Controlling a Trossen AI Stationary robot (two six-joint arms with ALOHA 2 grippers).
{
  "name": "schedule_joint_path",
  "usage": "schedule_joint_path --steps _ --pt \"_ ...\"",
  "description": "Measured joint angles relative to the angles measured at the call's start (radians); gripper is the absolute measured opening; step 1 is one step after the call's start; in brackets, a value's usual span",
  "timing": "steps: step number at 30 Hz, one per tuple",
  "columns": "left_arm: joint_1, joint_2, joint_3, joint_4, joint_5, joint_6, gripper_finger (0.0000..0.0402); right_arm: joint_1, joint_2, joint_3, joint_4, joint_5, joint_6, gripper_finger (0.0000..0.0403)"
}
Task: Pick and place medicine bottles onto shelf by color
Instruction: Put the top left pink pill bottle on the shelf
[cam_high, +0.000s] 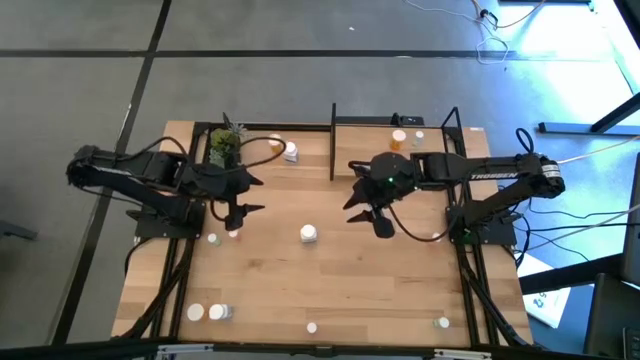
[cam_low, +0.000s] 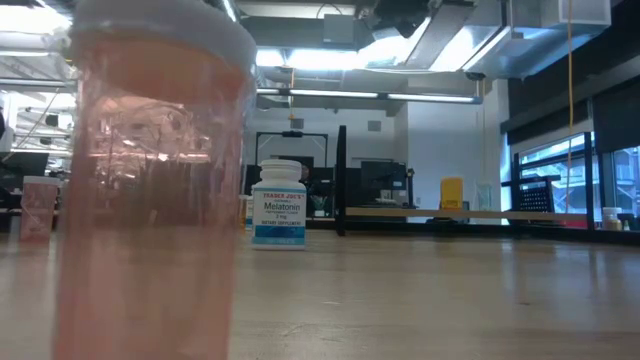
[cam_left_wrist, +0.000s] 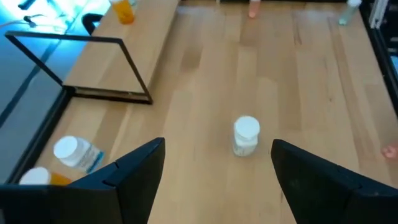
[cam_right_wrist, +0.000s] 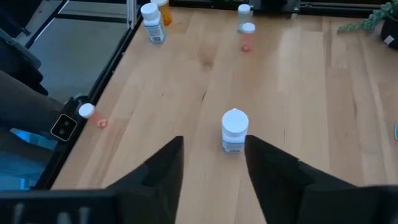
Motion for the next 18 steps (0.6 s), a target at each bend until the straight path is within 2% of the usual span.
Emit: schedule_joint_path --steps 4,11,18 --pt "-0.045 0.000 0.000 -0.095 0.000 -0.094 0.0289 0.000 0.000 0.000 0.000 0.005 -0.002 0.0202" --pt "-0.149 0.021 0.000 -0.330 0.035 -0.470 0.0289 0.000 0.000 0.000 0.001 0.005 -0.005 0.0211" --pt "-0.250 0.111 -0.050 -0.354 0.037 -0.647 0.0289 0.000 0.000 0.000 0.001 0.005 -0.012 0.0211"
